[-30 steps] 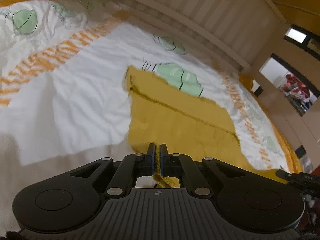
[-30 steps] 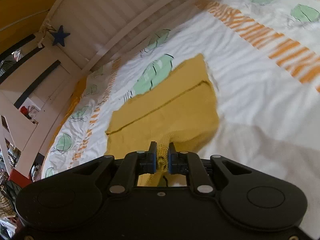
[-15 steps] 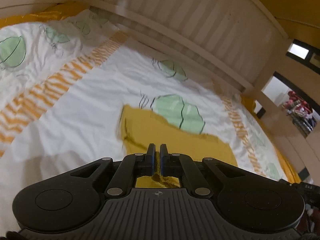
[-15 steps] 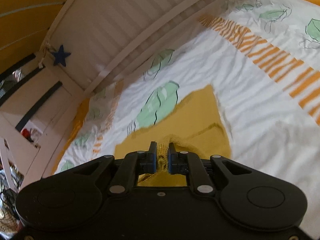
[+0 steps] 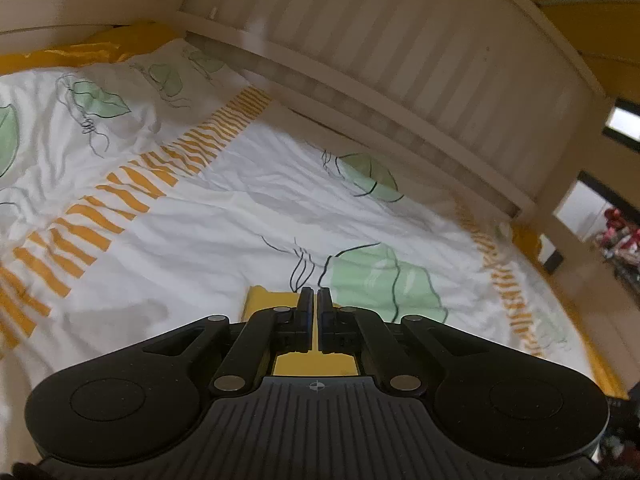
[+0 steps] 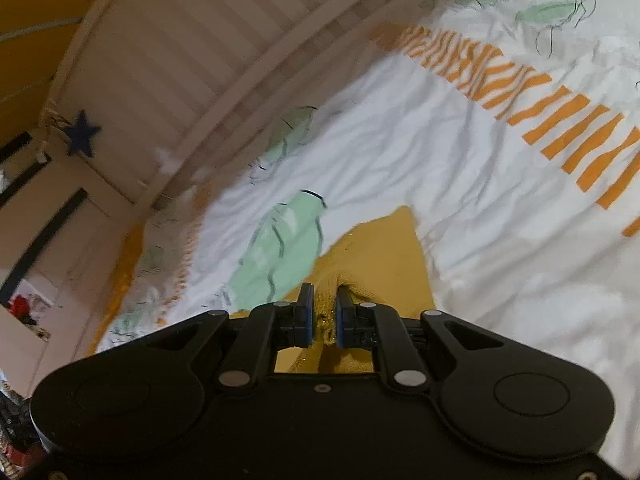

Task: Fold small clothes
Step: 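Lift the hem with both tools and carry it toward the collar, then lower the hem near the collar and open both tools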

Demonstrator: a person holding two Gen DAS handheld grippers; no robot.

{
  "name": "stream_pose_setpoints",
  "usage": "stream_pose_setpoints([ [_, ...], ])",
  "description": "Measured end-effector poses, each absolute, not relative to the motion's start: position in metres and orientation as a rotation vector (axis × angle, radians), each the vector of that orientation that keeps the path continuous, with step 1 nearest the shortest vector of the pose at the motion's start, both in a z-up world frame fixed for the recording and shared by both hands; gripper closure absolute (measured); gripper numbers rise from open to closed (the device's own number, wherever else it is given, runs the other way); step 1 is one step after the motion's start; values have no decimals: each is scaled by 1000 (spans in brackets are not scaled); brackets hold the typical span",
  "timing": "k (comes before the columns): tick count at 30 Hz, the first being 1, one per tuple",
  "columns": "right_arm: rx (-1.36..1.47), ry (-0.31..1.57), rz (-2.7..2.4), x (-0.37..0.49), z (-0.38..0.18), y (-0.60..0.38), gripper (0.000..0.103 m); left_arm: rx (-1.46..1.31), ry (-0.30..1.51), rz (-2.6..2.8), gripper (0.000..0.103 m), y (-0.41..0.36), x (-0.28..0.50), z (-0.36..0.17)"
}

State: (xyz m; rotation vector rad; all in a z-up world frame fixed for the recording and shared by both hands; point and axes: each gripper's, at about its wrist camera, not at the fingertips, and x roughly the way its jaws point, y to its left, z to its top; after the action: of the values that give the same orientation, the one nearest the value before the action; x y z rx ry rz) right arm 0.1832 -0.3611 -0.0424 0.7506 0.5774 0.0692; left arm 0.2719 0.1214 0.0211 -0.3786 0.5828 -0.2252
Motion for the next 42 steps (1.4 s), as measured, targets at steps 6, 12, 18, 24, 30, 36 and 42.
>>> stream_pose_setpoints([
  [6,739,617,50,193,-57,-364,85,-212,688,-274,81,105,267,-16],
  [12,717,630,48,193,-57,-361,85,-170,810,-337,78,94,240,-34],
  [18,697,642,63,194,-58,-356,84,-81,829,-313,61,87,232,-44],
  [24,703,649,62,192,-61,-357,84,-116,887,-308,60,89,239,-60],
  [30,704,655,61,194,-63,-358,84,-89,846,-309,61,85,234,-58],
  [36,710,663,55,193,-64,-359,83,-58,837,-349,61,77,231,-58],
  [42,707,666,58,193,-64,-359,83,-57,871,-351,100,71,233,-63],
])
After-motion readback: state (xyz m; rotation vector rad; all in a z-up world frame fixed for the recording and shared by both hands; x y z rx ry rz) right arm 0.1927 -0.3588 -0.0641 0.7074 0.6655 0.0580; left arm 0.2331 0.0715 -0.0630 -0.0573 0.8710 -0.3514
